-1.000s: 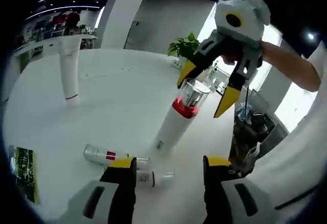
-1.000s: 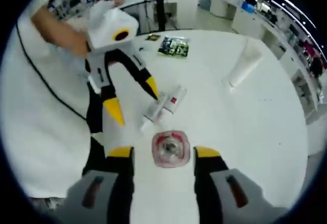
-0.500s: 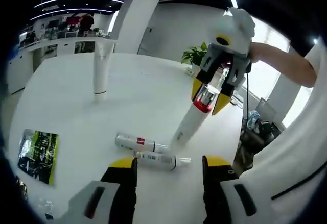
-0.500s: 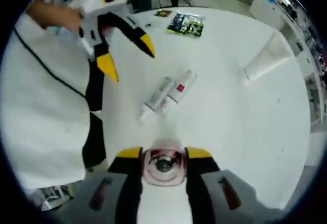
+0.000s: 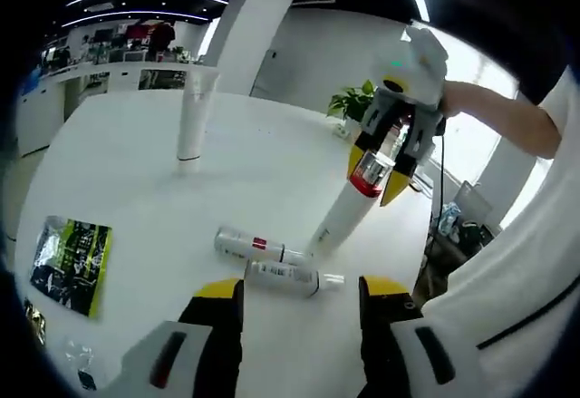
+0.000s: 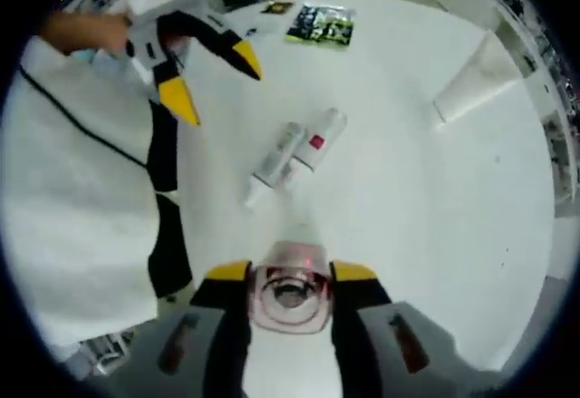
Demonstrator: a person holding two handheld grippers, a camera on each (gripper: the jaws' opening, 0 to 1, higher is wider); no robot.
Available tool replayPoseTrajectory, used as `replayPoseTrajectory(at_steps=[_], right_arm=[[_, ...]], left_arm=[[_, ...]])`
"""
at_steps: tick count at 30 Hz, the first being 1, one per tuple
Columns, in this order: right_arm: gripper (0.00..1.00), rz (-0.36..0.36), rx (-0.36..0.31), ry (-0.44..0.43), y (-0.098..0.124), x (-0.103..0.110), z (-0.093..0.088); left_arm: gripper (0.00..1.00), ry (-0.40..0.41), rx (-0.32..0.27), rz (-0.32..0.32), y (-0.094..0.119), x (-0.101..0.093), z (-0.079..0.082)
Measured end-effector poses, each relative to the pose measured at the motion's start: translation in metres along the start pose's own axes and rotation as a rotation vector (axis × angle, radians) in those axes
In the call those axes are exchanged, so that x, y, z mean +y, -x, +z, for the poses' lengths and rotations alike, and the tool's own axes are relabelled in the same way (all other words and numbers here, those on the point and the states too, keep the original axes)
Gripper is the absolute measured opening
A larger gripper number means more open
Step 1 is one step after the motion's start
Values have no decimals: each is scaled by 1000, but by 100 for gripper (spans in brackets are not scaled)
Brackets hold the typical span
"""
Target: Arrange the skincare products in the storage area until every visible bottle or jar stands upright without overlapping.
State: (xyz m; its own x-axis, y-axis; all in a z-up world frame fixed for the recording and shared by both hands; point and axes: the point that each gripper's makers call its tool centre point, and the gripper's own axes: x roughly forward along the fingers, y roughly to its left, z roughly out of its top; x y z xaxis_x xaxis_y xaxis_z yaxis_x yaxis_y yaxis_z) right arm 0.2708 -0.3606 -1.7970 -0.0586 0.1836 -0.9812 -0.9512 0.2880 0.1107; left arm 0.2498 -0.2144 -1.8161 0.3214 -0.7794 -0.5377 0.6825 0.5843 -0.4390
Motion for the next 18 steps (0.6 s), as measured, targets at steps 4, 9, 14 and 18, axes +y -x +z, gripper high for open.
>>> replayPoseTrajectory(at_steps=[4, 9, 14, 18], right_arm=[[31, -3, -7, -25, 1, -1, 0], [30, -2, 5, -53, 1, -1, 0], [29, -10, -33, -92, 3, -7, 5], [28, -27, -22, -35, 2, -7, 6]], left_arm=[[52, 8, -1, 0, 0, 2, 0], [52, 9, -4, 0, 0, 4, 1], [52, 11, -8, 3, 0, 5, 3], [52, 13, -10, 6, 1, 6, 3]])
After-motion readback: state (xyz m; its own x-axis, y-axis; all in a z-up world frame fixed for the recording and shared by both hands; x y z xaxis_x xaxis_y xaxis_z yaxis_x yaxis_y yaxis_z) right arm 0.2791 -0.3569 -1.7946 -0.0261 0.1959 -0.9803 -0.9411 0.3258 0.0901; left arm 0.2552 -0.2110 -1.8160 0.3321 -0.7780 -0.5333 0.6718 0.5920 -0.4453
